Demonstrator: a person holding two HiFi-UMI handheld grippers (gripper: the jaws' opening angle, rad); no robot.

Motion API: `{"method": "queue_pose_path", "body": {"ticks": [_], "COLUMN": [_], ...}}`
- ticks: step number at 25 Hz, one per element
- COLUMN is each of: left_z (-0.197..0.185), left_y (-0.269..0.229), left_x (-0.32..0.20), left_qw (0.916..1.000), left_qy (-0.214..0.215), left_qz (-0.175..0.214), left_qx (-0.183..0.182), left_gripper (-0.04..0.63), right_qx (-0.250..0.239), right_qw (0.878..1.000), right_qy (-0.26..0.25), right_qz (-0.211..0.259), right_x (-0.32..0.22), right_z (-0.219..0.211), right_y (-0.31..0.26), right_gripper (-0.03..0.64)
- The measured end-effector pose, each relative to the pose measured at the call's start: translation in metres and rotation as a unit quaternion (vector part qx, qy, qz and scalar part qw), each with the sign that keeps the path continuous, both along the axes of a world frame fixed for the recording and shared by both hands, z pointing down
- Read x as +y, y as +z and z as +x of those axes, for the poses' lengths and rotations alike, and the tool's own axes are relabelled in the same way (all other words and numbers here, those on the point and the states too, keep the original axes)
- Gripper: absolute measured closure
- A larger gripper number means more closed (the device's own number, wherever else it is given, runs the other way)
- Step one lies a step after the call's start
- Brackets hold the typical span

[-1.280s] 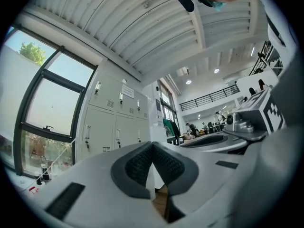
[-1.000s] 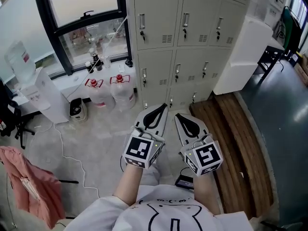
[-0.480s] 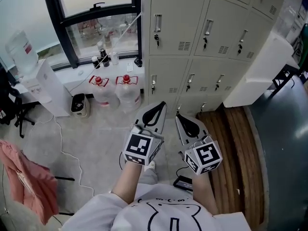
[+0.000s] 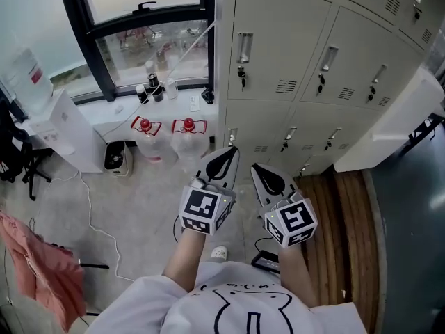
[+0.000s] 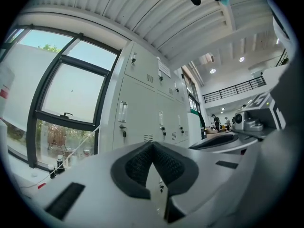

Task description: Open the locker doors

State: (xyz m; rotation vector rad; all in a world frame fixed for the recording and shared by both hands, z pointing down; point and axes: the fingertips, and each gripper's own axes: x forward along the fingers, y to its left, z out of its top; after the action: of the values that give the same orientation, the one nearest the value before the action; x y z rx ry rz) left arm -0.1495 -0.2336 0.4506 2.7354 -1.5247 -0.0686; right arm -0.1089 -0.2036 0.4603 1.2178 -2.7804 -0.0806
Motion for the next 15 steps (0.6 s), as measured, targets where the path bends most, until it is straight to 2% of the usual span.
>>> {"method": "queue_pose_path", "body": {"ticks": [9, 15], "left_z": [-0.015, -0.014], "left_y": [0.043, 0.074], "left_x": [-0.055, -0.089], "left_qw": [0.999, 0.9975], "left_qy": [-0.013, -0.036], "left_qz": [-0.037, -0.057], "left_qx": [-0.021, -0.019], "left_gripper": [0.575, 0.575], "right_qx": [0.009, 0.021], "right_qw": [1.0, 0.998], "right_qy": [-0.013, -0.036], "right_qz": [-0.024, -0.047], "right_x": [-0.074, -0.106], "right_z": [-0.012, -0.016], "right_y": [0.04, 0.072], "right_gripper": [0.628, 0.628]}}
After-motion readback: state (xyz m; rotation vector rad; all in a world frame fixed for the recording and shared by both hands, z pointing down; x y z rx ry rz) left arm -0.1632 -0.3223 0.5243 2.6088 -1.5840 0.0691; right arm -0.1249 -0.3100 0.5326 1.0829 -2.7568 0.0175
